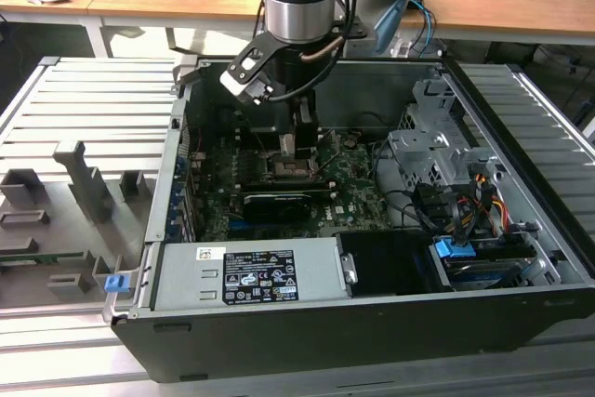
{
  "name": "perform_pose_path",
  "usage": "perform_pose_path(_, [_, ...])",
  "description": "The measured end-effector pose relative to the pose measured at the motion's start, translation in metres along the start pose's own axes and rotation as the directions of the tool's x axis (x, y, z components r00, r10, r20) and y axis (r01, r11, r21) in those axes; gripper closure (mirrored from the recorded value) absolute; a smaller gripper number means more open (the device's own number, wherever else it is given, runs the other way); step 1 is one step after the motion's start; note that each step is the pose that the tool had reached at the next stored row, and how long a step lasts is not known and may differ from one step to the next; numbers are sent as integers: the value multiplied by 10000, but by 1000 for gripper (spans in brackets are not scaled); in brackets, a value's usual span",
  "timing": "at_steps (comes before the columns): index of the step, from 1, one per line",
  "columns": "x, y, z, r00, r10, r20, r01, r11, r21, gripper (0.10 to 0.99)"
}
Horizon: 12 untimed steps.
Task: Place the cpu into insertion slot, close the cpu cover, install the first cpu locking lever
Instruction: 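Place the cpu into insertion slot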
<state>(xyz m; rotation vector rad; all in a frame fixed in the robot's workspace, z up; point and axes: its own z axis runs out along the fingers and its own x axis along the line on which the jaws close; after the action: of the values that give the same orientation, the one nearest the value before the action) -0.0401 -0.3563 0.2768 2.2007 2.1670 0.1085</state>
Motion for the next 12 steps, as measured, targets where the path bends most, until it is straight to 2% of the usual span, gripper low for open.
perform_pose_path(2, [0, -3, 11, 9998, 211, 17, -211, 9998, -3, 549])
perform_pose_path(12, [-1, -15, 78, 9997, 225, 20, -225, 9997, -3, 549])
